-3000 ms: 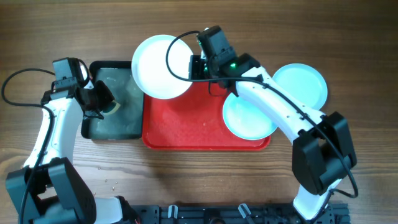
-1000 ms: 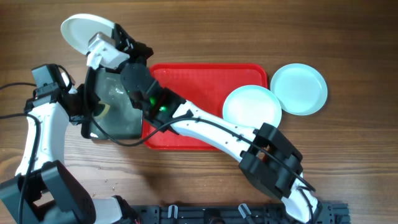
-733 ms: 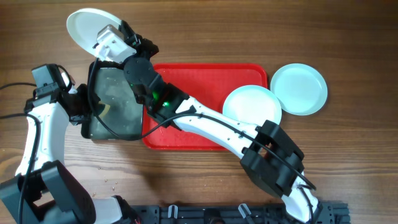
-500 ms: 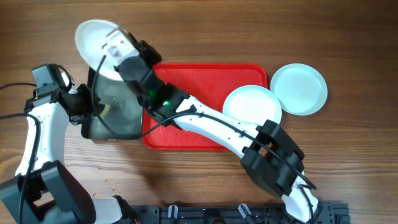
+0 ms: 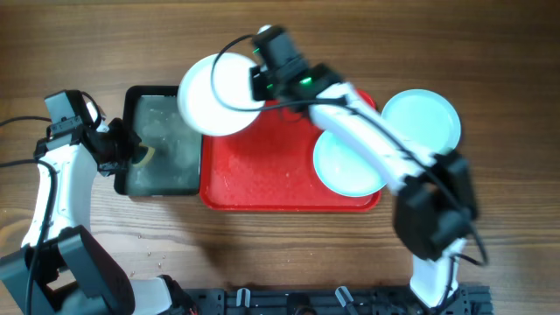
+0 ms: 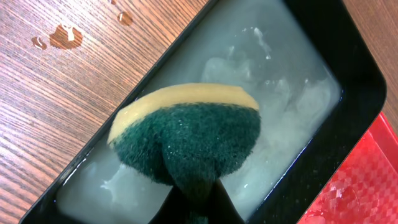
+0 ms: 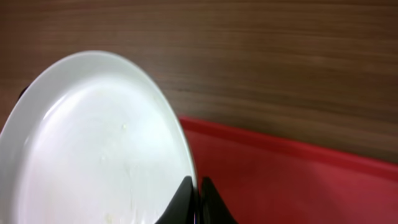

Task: Clean dirty plates on tray and stack at the side
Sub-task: 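Carry the white plate right and stack it on the blue plate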

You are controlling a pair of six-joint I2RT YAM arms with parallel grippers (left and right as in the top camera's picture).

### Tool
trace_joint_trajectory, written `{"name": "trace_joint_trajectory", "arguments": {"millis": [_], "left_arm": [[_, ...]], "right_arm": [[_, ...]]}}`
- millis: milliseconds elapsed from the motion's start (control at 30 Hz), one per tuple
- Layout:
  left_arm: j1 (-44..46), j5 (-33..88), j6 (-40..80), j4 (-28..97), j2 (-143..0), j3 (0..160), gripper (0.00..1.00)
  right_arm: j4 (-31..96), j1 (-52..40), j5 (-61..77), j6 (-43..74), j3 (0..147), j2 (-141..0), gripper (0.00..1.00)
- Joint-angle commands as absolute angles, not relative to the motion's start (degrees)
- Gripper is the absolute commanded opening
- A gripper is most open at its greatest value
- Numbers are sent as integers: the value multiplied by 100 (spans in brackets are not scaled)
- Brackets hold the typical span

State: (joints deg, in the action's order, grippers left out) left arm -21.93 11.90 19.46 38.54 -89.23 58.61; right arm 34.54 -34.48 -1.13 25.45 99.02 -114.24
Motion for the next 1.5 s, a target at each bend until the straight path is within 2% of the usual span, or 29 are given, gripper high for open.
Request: {"name": "trace_joint_trajectory", "arguments": {"millis": [0, 33, 267, 367, 533, 833, 867, 900, 1033, 1133, 1233, 1333, 1467], "left_arm": [[-2198, 1264, 1977, 3837, -8785, 5843, 4], [-2198, 1264, 1977, 3837, -8785, 5843, 4], [-2198, 1310, 1979, 3835, -8785, 5843, 4], [-2198, 1328, 1979, 3835, -8785, 5843, 4], [-2198, 1328, 1979, 3835, -8785, 5843, 4], [-2198, 1328, 1979, 3835, -8785, 5843, 4], [-2198, 1330, 1979, 3835, -8785, 5843, 4], [-2198, 1330, 1977, 3835, -8785, 5843, 4], [-2198, 1328, 1979, 3835, -8785, 5843, 4], [-2198, 1328, 1979, 3835, -8785, 5843, 4], [-2198, 1330, 1979, 3835, -8785, 5843, 4], [-2198, 1354, 1979, 3835, -8785, 5843, 4], [-2198, 1352, 1977, 3837, -8785, 5843, 4]], "right_arm": [[4244, -2526, -16, 2152, 9979, -10586, 4], [4816, -1951, -12, 2104, 9979, -10486, 4], [6646, 451, -19, 1949, 9810, -10479, 4], [6805, 1262, -32, 1951, 9583, -10479, 4], [6412, 1863, -314, 1951, 8764, -10479, 4], [4978, 1898, -322, 1990, 7625, -10484, 6], [4965, 1898, -318, 1992, 7625, -10488, 13], [4965, 1898, -316, 1990, 7625, -10488, 26], [5094, 1898, -161, 1911, 7660, -10477, 47], [5867, 1861, 1046, 1192, 8149, -10390, 61], [7028, 1538, 1208, 1031, 8508, -10162, 61], [7579, 1118, 1188, 749, 8490, -10119, 60], [7655, 504, 961, 768, 8326, -10121, 57]]}}
